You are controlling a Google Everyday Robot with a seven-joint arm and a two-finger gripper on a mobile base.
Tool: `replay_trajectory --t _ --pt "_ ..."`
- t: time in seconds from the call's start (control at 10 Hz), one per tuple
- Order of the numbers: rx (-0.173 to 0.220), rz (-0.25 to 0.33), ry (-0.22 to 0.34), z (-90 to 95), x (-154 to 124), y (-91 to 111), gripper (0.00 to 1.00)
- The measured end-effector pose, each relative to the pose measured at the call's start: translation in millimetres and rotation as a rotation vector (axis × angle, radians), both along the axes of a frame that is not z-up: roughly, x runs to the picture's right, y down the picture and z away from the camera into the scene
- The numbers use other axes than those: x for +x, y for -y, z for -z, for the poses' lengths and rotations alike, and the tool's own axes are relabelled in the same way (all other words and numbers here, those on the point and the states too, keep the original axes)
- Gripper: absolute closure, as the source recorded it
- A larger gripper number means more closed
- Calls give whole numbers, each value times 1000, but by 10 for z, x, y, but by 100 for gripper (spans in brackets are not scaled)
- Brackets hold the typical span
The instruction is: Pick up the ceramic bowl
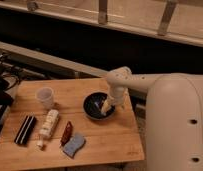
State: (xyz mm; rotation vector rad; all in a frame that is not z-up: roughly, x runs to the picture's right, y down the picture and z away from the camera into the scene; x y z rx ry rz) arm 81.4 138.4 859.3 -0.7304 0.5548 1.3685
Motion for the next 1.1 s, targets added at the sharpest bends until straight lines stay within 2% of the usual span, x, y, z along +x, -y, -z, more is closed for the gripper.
replay_trajectory --t 0.3,0.5,0.6,0.8,0.9,1.1 --pt "-20 -31 6 -108 56 -82 20" --pt "-20 -71 34 -132 77 -94 22" --pt "-26 -71 38 -137 73 -79 30" --pt "-30 -20 10 -146 -70 -57 47" --pt "-27 -11 -1 -161 -26 -39 62" --pt "-35 -29 17 -171 -29 -19 80"
